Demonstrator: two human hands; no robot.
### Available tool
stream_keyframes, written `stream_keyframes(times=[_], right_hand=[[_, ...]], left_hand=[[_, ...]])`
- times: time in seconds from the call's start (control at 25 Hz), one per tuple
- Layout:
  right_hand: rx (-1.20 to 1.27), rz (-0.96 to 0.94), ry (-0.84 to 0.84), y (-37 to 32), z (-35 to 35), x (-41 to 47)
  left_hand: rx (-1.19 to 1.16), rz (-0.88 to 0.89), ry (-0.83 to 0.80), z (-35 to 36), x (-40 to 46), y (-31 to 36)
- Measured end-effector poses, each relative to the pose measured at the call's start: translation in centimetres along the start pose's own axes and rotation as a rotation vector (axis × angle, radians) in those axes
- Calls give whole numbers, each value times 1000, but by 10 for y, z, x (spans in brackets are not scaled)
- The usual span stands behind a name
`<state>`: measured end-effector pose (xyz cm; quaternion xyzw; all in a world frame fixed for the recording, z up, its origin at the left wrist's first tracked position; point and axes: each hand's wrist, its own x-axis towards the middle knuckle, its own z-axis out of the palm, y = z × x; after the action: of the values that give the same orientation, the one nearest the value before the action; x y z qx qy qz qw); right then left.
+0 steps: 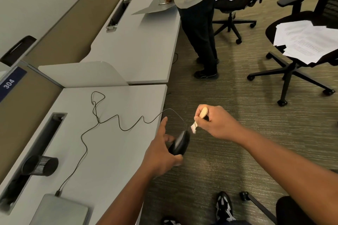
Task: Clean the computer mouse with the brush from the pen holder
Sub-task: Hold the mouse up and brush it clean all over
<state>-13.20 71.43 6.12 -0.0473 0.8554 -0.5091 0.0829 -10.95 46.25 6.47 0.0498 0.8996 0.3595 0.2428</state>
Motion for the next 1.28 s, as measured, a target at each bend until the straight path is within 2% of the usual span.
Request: stream_keyframes(times=[0.08, 0.2, 0.32, 0.6, 0.8, 1.12, 1.28], right_hand=[[12, -13, 3, 2, -4, 1], [269, -78, -106, -7, -10, 1], [198, -83, -266, -11, -14, 2], [180, -11, -224, -3, -36, 0], [368, -56, -237, -3, -34, -4], [195, 14, -259, 5, -46, -8], [242, -99, -222, -11, -49, -18]], left_hand=[[11, 4, 9, 1, 1, -2], [65, 10, 35, 2, 1, -1], [132, 54, 83, 2, 0, 0], [166, 114, 148, 3, -6, -1], [161, 108, 167, 1, -6, -1], [128, 114, 183, 9, -8, -7], [144, 104, 202, 7, -7, -6]])
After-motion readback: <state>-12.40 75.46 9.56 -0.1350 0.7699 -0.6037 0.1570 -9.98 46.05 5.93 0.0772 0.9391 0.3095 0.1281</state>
